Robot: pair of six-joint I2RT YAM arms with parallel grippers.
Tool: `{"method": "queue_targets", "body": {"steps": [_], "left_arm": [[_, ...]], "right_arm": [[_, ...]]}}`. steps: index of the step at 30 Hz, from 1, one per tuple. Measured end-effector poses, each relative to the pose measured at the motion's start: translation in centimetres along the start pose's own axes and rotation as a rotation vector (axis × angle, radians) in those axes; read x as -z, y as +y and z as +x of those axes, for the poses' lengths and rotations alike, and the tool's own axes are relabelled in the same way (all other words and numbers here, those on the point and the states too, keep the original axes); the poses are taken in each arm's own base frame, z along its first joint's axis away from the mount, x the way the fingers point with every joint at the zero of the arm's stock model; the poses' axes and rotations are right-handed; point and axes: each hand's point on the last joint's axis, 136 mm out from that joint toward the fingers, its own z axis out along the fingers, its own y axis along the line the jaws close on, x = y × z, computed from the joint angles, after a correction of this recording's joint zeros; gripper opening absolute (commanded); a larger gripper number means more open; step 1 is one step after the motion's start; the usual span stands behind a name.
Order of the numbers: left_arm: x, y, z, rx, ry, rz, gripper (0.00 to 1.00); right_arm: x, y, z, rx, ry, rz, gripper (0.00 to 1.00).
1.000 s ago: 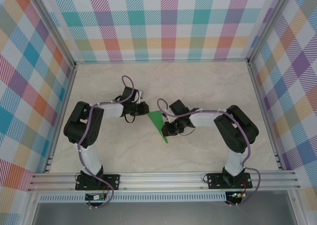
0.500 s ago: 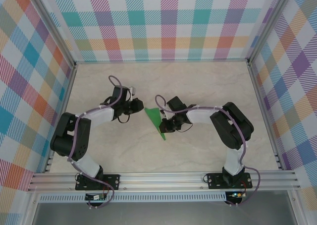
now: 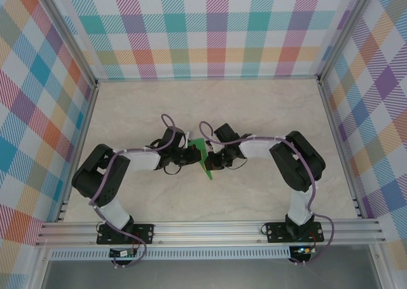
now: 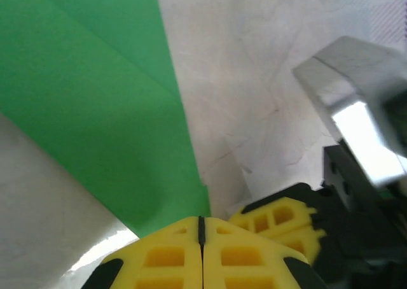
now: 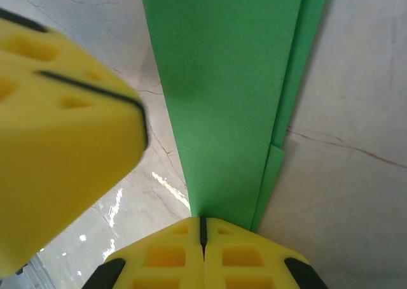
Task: Fold a paper plane with a square sheet of paper (pick it up from the middle)
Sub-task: Fold the wing for the fifth time at the center of the table.
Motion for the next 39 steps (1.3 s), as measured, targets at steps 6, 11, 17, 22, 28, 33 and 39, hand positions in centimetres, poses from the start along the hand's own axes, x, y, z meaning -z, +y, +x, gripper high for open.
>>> {"method": "queue_targets", "body": {"steps": [6,11,17,22,28,33,39], "left_arm": [[-1.3,1.0,0.7,0.017,0.041,-0.007,0.04],[-1.3,0.9,-0.1,0.006,0.025,-0.029,0.04],[-1.3,2.0,-1.7,0.003,-0.005,-0.127,0.04],[-1.6,2.3,-2.2,0.017,0.019,-0.141,0.04],[-1.4,3.0,-3.4,0.037,0.044,-0.133,0.05],[-1.4,3.9,-4.9,0.058,0.071,-0.117,0.05],[-1.0,5.1,-6.8,0.074,0.066,-0.107,0.08]], "right_arm": [[0.0,0.0,0.0,0.000,0.001,0.001,0.05],[0.0,-0.1,0.1,0.006,0.002,0.002,0.05],[0.0,-0.2,0.1,0.024,0.004,0.007,0.05],[-0.1,-0.3,0.3,0.038,0.003,0.006,0.05],[0.0,-0.4,-0.3,0.062,-0.030,0.013,0.05],[0.0,-0.6,-1.3,0.081,-0.072,0.027,0.05],[0.1,-0.8,-1.8,0.091,-0.096,0.034,0.05]]}}
